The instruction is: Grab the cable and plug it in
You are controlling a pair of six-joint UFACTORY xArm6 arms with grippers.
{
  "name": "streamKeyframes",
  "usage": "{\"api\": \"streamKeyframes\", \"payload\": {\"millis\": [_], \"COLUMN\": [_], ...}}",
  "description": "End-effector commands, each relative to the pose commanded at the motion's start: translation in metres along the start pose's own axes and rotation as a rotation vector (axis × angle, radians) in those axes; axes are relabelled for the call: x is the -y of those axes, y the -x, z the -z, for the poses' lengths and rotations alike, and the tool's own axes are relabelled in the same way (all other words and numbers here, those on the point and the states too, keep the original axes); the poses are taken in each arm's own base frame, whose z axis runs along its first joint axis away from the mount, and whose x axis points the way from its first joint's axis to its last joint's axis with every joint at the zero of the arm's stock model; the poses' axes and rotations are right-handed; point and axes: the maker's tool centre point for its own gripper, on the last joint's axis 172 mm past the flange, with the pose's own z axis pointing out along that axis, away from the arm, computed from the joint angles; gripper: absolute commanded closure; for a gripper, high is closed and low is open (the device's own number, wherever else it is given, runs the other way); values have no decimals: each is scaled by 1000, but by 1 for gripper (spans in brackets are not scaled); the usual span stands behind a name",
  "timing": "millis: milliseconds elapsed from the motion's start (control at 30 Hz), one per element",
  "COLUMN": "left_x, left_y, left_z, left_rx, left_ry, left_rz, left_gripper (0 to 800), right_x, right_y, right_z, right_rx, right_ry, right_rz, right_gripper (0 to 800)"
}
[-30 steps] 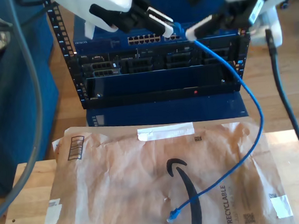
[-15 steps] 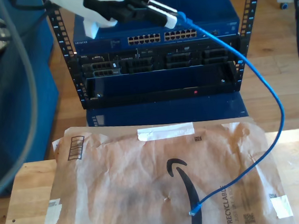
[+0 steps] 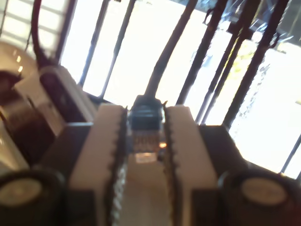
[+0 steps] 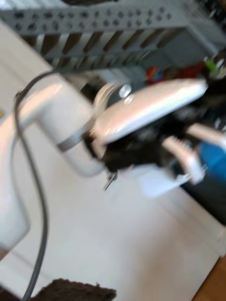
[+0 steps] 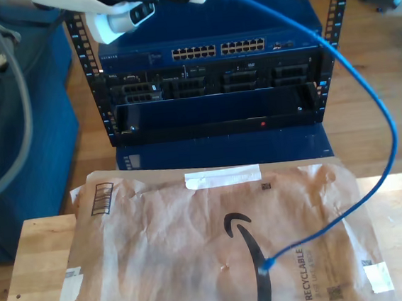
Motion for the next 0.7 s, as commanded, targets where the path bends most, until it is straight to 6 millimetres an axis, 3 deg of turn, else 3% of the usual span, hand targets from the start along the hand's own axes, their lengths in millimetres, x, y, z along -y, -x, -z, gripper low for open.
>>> {"api": "streamKeyframes", "payload": {"millis": [333,500,700], "left_x": [26,30,22], "left_y": [0,-1,5], "left_z": [0,5,27], "left_rx": [55,116,187], "left_ry": [-160,-202,-190], "left_rz": [11,34,41], "left_gripper": [799,799,799], "right_x": [11,30,14], "right_y": [8,4,6], "right_z": [-14,-2,4], "right_rx": [4,-37,-31], "right_ry": [-93,-194,-204], "right_rz": [149,209,220], "right_gripper": [3,4,4]}}
